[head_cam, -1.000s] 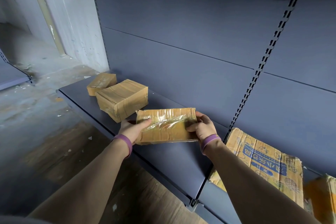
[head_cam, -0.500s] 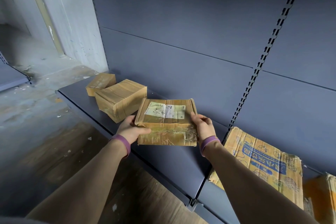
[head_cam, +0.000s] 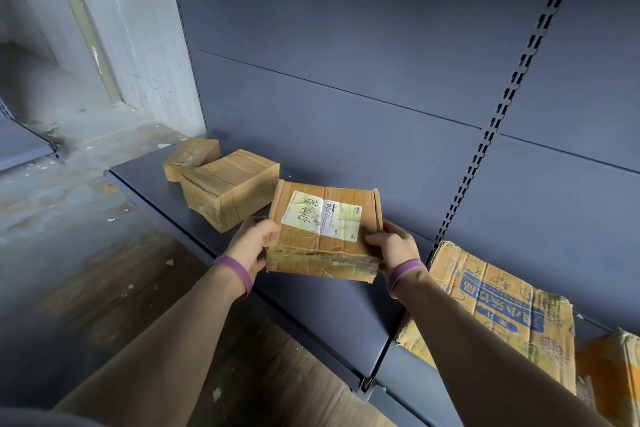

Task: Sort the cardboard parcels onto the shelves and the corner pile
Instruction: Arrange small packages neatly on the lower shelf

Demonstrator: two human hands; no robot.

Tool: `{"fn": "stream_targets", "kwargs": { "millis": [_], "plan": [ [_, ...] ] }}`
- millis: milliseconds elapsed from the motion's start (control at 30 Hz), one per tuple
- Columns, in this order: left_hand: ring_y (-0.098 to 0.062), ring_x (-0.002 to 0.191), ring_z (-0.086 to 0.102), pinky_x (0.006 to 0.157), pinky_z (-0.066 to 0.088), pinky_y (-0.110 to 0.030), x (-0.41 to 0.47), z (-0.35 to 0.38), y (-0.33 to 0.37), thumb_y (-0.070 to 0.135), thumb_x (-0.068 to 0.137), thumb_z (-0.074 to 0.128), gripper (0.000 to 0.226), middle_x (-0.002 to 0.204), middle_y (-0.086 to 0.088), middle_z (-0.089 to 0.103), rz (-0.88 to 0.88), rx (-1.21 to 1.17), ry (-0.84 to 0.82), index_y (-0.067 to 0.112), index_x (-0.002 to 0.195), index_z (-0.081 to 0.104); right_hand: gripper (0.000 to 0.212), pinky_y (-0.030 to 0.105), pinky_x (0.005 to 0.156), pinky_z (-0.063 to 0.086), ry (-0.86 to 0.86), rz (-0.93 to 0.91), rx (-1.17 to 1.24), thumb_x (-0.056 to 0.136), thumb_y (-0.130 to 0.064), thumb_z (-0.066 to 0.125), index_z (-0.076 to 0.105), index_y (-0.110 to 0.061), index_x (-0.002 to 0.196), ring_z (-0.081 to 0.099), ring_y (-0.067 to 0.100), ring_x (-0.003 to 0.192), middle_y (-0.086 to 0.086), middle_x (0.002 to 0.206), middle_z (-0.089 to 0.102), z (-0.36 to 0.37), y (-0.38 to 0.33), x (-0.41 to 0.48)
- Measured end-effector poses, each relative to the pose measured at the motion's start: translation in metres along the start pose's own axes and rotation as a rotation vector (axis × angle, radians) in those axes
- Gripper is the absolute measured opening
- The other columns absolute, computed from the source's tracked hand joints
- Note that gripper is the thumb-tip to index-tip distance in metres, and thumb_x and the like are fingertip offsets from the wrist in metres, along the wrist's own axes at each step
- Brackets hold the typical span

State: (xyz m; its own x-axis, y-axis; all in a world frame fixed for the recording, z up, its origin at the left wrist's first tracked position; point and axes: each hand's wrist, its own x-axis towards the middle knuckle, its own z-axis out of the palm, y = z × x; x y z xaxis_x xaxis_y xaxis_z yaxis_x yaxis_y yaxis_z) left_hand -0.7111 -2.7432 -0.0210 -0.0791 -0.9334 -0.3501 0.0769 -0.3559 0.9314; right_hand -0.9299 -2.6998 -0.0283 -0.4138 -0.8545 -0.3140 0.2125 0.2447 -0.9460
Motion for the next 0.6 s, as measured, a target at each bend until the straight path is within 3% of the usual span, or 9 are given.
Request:
{"fn": "stream_targets", "kwargs": {
  "millis": [133, 233, 333, 433, 500, 567, 600],
  "plan": [
    [-0.028, 0.103, 0.064, 0.094, 0.054, -0.05, 0.002, -0.007, -0.007, 0.002, 0.09, 0.063, 0.024, 0.107, -0.008, 0.068, 0.026, -0.006, 0.068, 0.018, 0.107, 0.06, 0.046, 0.05, 0.098, 0.051, 0.009, 0.002, -0.001, 0.082, 0.015, 0.05, 0.061, -0.015, 0.115, 0.063, 0.034, 0.103, 0.008, 0.103, 0.069, 0.002, -0.003, -0.002],
    [-0.028, 0.105, 0.064, 0.091, 0.055, -0.048, 0.002, -0.01, -0.006, -0.011, 0.083, 0.062, 0.044, 0.107, -0.007, 0.068, 0.035, 0.035, 0.058, 0.016, 0.118, 0.059, 0.042, 0.052, 0.1, 0.049, 0.038, 0.005, 0.007, 0.081, 0.016, 0.052, 0.059, -0.016, 0.108, 0.06, 0.033, 0.106, 0.012, 0.115, 0.066, 0.004, -0.002, 0.0],
    [-0.029, 0.117, 0.06, 0.095, 0.052, -0.053, 0.004, -0.015, -0.006, -0.021, 0.072, 0.062, 0.075, 0.123, -0.004, 0.065, 0.072, 0.169, 0.015, 0.024, 0.132, 0.052, 0.023, 0.051, 0.104, 0.046, 0.058, -0.002, 0.059, 0.09, -0.015, 0.066, 0.059, -0.022, 0.11, 0.06, 0.028, 0.112, 0.006, 0.122, 0.064, 0.007, -0.004, -0.001],
    [-0.022, 0.125, 0.049, 0.105, 0.044, -0.056, 0.0, -0.014, -0.002, -0.025, 0.069, 0.063, 0.088, 0.131, 0.003, 0.056, 0.104, 0.295, 0.053, 0.024, 0.14, 0.047, 0.047, 0.044, 0.112, 0.038, 0.052, 0.0, 0.033, 0.088, -0.059, 0.06, 0.056, -0.029, 0.122, 0.052, 0.018, 0.118, -0.004, 0.128, 0.056, 0.008, -0.011, -0.003],
    [-0.019, 0.119, 0.049, 0.105, 0.045, -0.051, -0.003, -0.014, 0.0, -0.025, 0.071, 0.064, 0.078, 0.12, 0.006, 0.058, 0.144, 0.351, 0.079, 0.021, 0.133, 0.052, 0.06, 0.045, 0.112, 0.036, 0.035, 0.028, -0.01, 0.071, -0.082, 0.052, 0.058, -0.033, 0.106, 0.052, 0.02, 0.12, -0.006, 0.127, 0.057, 0.009, -0.014, -0.005],
    [-0.019, 0.113, 0.052, 0.101, 0.046, -0.046, -0.007, -0.015, 0.001, -0.024, 0.074, 0.062, 0.064, 0.109, 0.008, 0.06, 0.166, 0.341, 0.095, 0.018, 0.122, 0.056, 0.079, 0.047, 0.11, 0.037, 0.052, 0.064, -0.024, 0.051, -0.091, 0.045, 0.058, -0.032, 0.1, 0.055, 0.023, 0.118, -0.004, 0.125, 0.058, 0.009, -0.016, -0.004],
    [-0.02, 0.112, 0.054, 0.1, 0.047, -0.045, -0.007, -0.016, 0.0, -0.024, 0.074, 0.059, 0.06, 0.109, 0.005, 0.06, 0.153, 0.32, 0.095, 0.016, 0.118, 0.056, 0.09, 0.048, 0.11, 0.036, 0.061, 0.072, -0.024, 0.044, -0.093, 0.045, 0.058, -0.03, 0.107, 0.055, 0.024, 0.118, -0.004, 0.125, 0.058, 0.009, -0.015, -0.001]
  ]
}}
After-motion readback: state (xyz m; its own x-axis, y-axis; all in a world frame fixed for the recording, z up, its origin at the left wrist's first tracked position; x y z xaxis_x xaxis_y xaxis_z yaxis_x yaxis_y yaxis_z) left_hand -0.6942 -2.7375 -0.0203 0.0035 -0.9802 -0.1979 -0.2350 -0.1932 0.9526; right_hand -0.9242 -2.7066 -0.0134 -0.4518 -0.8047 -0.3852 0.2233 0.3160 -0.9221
